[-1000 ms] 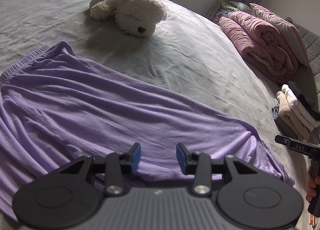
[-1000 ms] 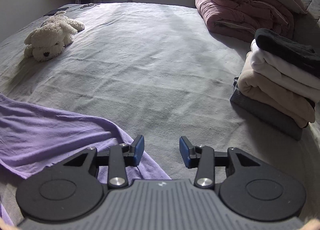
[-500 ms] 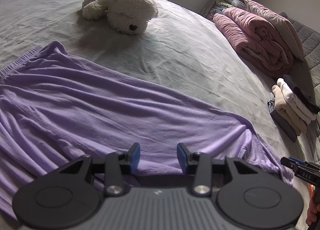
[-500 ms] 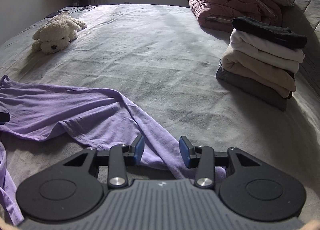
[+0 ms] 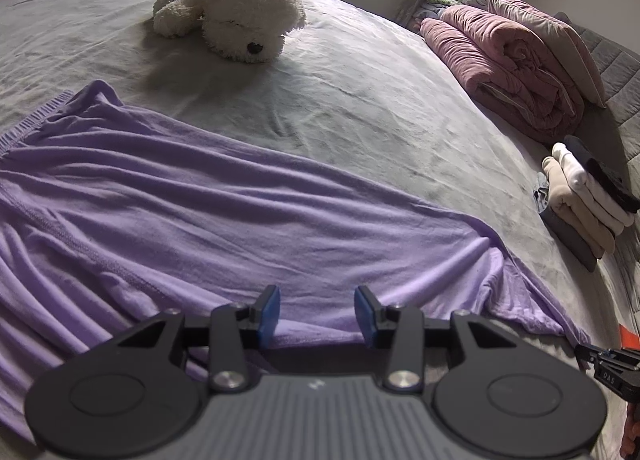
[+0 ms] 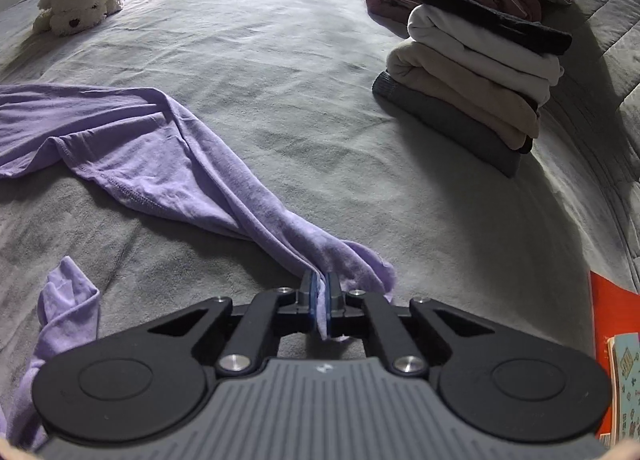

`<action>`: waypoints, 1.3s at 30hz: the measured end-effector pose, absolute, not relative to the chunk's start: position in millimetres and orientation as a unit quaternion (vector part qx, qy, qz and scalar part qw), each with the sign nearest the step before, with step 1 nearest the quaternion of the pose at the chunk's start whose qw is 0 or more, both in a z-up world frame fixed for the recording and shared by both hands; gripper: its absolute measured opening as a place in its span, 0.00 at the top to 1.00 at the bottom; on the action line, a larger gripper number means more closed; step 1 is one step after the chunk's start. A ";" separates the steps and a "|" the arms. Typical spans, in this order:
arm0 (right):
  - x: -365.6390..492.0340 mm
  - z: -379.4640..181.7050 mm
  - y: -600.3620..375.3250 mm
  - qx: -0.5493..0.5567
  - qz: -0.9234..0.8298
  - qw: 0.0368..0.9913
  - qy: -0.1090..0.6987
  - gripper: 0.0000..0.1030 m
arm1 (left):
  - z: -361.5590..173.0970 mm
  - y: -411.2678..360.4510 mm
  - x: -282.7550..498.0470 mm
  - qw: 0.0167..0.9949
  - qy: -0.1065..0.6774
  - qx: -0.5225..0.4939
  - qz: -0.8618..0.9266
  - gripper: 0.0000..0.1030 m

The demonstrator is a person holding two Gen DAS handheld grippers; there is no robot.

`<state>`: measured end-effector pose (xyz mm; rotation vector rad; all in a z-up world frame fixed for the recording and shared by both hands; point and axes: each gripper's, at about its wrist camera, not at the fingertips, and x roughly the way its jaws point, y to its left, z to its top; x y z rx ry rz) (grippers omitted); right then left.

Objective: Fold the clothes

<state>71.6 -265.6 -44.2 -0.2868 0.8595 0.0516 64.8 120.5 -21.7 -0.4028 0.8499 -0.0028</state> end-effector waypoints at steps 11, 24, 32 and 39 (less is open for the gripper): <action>141.2 -24.7 -273.4 -0.165 -0.035 0.910 0.379 0.98 | -23.5 120.5 66.1 0.890 0.412 -0.196 -0.002 0.59; 204.2 -34.6 -285.9 -0.138 -0.080 0.901 0.402 0.97 | -25.6 116.7 68.9 0.891 0.415 -0.187 -0.004 0.58; 177.5 -33.6 -323.0 -0.003 -0.087 0.902 0.423 0.59 | -24.3 116.8 69.1 0.890 0.415 -0.190 -0.005 0.58; 141.9 -38.9 -336.6 0.082 -0.086 0.890 0.440 0.66 | -18.9 116.7 65.2 0.890 0.410 -0.198 -0.011 0.58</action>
